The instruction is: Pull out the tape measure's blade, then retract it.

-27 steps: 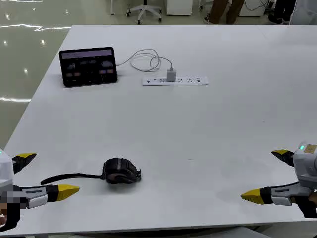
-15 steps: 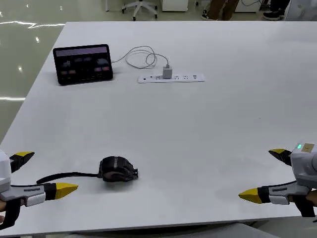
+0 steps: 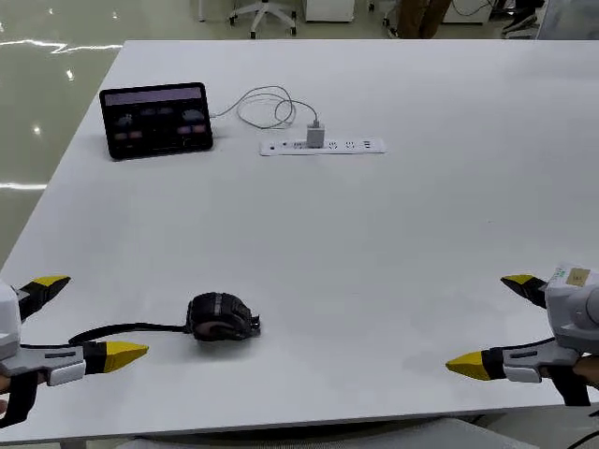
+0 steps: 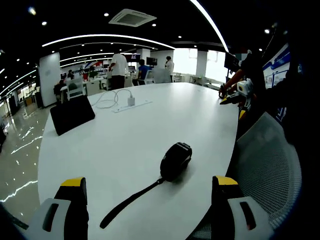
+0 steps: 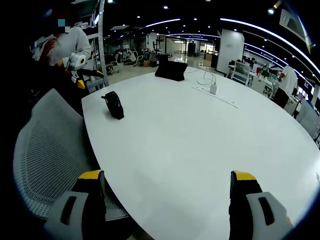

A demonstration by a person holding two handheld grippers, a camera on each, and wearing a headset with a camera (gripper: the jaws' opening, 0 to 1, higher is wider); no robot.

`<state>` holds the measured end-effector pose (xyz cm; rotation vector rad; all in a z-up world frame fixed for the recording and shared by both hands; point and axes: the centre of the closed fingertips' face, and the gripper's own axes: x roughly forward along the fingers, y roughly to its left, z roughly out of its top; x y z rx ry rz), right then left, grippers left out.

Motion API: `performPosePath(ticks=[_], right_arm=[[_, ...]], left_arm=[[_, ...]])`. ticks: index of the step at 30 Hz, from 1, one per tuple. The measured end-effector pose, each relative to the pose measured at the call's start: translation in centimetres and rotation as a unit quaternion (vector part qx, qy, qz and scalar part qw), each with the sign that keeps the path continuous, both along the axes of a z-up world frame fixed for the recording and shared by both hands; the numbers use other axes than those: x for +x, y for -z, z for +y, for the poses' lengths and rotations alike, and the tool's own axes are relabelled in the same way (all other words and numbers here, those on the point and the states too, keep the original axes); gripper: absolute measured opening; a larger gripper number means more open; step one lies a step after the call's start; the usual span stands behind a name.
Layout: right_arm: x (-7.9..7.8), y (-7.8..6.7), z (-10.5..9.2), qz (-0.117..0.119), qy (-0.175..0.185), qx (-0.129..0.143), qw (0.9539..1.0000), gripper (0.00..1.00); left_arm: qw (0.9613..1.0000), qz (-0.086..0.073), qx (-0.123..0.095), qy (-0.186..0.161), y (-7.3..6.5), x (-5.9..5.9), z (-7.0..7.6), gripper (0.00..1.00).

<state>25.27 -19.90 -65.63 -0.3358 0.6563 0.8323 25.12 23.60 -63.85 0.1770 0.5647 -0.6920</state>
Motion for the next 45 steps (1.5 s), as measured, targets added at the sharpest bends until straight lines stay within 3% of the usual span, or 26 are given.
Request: performPosePath(ticks=[1, 3, 6, 8, 9, 11, 16, 23, 28, 32, 36, 40, 41, 45], right_arm=[[0.1, 0.1, 0.4, 0.005, -0.007, -0.003, 1.0000, 1.00], [0.4, 0.0, 1.0, -0.001, -0.018, -0.005, 0.9998, 1.00], [0.9, -0.2, 2.6, 0.003, -0.034, 0.004, 0.9994, 1.00], [1.2, 0.0, 3.5, 0.002, -0.051, 0.006, 0.9987, 1.00], [1.2, 0.2, 4.2, 0.004, -0.064, 0.000, 0.9979, 1.00], [1.5, 0.6, 5.3, 0.008, -0.081, -0.007, 0.9966, 1.00], [2.3, 1.2, 7.5, 0.011, -0.109, -0.010, 0.9939, 1.00], [2.7, 1.2, 9.5, 0.011, -0.129, -0.011, 0.9915, 1.00], [2.6, 1.4, 10.9, 0.012, -0.148, -0.017, 0.9887, 1.00], [2.5, 1.6, 12.3, 0.015, -0.157, -0.015, 0.9874, 1.00], [2.4, 2.1, 13.7, 0.013, -0.170, -0.019, 0.9852, 1.00], [2.8, 2.4, 15.0, 0.004, -0.180, -0.024, 0.9834, 1.00], [3.0, 2.5, 15.5, 0.004, -0.182, -0.023, 0.9829, 1.00], [3.4, 2.9, 17.2, 0.006, -0.188, -0.017, 0.9820, 1.00]], left_arm=[[0.9998, 0.019, 0.002, 0.003, 0.5, 0.0, -0.1, 1.00], [0.9995, 0.029, 0.004, 0.008, 0.8, 0.3, -0.3, 1.00], [0.9974, 0.066, 0.009, 0.028, 1.4, 0.3, -1.3, 1.00], [0.9974, 0.046, 0.022, 0.052, 1.1, 0.8, -1.8, 0.98], [0.9969, 0.045, 0.024, 0.060, 1.1, 1.0, -2.2, 0.95], [0.9960, 0.055, 0.028, 0.065, 1.2, 1.5, -2.6, 0.92], [0.9934, 0.058, 0.036, 0.092, 1.4, 2.3, -3.6, 0.93], [0.9881, 0.066, 0.055, 0.128, 2.2, 2.5, -4.7, 0.92], [0.9808, 0.071, 0.081, 0.163, 3.0, 2.5, -5.6, 0.91], [0.9725, 0.078, 0.104, 0.193, 3.5, 2.3, -6.7, 0.89], [0.9647, 0.079, 0.114, 0.223, 3.8, 2.2, -7.8, 0.87], [0.9594, 0.080, 0.126, 0.239, 4.0, 2.2, -8.5, 0.83], [0.9562, 0.080, 0.133, 0.248, 4.3, 2.3, -8.6, 0.81], [0.9531, 0.089, 0.136, 0.255, 4.9, 2.5, -9.3, 0.75]])
